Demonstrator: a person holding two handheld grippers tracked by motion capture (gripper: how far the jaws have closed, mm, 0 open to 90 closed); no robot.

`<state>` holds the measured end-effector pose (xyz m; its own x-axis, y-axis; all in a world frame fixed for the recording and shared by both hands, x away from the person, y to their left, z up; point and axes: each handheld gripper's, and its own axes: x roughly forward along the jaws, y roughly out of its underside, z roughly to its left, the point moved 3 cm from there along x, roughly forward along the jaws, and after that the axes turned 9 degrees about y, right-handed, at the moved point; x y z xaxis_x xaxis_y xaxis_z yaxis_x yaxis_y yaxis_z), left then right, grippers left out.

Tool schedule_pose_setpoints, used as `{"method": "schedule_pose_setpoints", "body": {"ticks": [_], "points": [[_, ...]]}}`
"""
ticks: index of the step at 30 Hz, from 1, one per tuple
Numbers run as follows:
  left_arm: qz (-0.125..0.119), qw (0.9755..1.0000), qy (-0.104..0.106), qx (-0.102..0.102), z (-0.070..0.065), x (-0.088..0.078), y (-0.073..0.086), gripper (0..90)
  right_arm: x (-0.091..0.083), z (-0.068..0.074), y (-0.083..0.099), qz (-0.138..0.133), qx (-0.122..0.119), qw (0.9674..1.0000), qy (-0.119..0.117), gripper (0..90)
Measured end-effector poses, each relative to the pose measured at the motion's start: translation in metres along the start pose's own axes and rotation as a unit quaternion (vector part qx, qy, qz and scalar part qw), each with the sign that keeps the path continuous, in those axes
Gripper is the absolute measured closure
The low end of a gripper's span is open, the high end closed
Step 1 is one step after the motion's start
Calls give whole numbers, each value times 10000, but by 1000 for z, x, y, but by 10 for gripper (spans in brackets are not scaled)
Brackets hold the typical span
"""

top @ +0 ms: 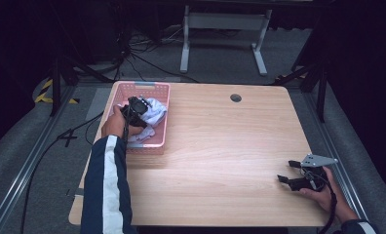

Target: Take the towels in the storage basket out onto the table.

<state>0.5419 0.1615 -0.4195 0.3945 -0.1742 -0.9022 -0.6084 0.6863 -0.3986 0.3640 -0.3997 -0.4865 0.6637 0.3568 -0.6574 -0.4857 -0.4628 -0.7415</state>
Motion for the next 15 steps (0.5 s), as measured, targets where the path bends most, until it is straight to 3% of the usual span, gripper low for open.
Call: {"method": "schedule_pose_setpoints", "body": {"ticks": [2, 4, 5, 6, 12, 14, 15], "points": [[-340, 9993, -114, -89, 1, -16, -3, 496, 0, 0, 0, 0, 0, 10000, 0, 191], [-527, 9984, -172, -74, 2, -24, -6, 497, 0, 0, 0, 2, -1, 10000, 0, 191], [-527, 9984, -172, -74, 2, -24, -6, 498, 0, 0, 0, 2, -1, 10000, 0, 191], [-732, 9972, -125, -85, 2, -36, -10, 498, 0, 0, 0, 2, 1, 10000, 0, 191], [-1028, 9944, -253, -32, -1, -61, -18, 498, 0, 0, 0, 3, -1, 10000, 5, 191], [-1236, 9922, -183, -1, -4, -76, -23, 497, 0, 0, 0, 3, 2, 10000, 5, 191], [-1236, 9922, -183, -1, -4, -76, -23, 497, 0, 0, 0, 3, 2, 10000, 5, 191]]}}
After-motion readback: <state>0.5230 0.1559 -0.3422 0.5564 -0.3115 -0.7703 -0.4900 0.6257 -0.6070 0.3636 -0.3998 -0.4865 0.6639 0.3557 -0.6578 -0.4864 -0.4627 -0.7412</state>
